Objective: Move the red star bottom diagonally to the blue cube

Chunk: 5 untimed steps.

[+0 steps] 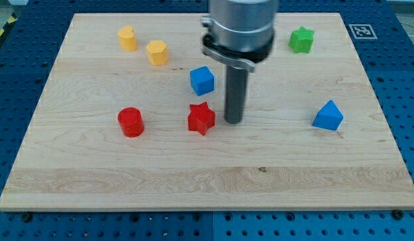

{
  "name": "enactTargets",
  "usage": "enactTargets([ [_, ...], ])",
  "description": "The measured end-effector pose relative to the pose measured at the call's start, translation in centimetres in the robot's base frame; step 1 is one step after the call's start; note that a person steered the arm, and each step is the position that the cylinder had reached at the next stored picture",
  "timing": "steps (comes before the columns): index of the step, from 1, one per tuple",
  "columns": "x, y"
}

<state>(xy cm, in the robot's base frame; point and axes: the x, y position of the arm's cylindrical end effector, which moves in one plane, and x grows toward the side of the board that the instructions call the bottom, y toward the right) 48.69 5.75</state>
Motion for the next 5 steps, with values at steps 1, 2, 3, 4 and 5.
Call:
enactTargets([
  [1, 2.7, 2.1],
  [2, 2.9, -1.5],
  [3, 2.3, -4.4],
  [4, 0.8, -7.5],
  [5, -0.6, -11.2],
])
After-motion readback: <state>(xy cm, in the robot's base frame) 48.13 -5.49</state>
